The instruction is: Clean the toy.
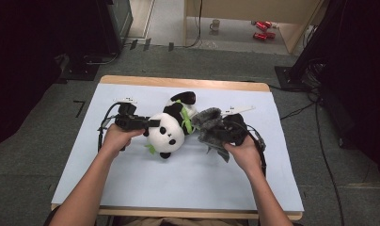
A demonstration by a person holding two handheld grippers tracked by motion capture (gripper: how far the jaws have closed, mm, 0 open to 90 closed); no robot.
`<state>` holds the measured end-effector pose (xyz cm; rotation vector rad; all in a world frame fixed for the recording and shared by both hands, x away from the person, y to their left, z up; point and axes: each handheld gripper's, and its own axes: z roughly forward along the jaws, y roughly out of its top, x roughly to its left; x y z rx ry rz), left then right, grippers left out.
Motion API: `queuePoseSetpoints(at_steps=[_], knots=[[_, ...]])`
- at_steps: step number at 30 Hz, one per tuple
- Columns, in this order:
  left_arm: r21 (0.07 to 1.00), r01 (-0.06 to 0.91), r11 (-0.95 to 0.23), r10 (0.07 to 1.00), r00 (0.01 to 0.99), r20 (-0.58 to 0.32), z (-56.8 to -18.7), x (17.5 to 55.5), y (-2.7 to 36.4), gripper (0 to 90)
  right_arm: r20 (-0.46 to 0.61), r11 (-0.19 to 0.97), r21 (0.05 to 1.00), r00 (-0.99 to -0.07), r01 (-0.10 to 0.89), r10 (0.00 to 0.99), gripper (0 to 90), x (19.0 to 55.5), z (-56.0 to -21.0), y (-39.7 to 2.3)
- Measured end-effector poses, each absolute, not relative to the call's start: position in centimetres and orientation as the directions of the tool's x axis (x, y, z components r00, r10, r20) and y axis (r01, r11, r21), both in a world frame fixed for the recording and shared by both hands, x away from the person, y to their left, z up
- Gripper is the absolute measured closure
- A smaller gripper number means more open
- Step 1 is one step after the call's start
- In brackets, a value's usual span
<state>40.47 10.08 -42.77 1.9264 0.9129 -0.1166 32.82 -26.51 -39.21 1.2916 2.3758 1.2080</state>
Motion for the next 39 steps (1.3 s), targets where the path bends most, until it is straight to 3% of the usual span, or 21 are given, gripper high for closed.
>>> queuePoseSetpoints(at_steps=[7,12,22,39], knots=[[0.76,0.595,-0.262,0.537,0.744,-0.397,-42.6,40.2,10.2,48.3,0.202,0.27,0.711,-0.556,0.65,0.806,80.6,33.3,-40.6,-29.1],[0.791,0.551,-0.266,0.561,0.756,-0.338,-42.0,39.6,10.1,41.3,0.225,0.22,0.705,-0.508,0.674,0.832,80.1,33.8,-41.7,-31.0],[0.81,0.517,-0.278,0.59,0.757,-0.281,-41.4,39.2,10.7,35.6,0.215,0.198,0.684,-0.453,0.702,0.865,77.8,34.6,-43.6,-33.3],[0.801,0.544,-0.249,0.617,0.727,-0.302,-42.9,39.9,12.8,34.4,0.204,0.232,0.626,-0.444,0.744,0.873,72.0,36.5,-47.1,-31.9]])
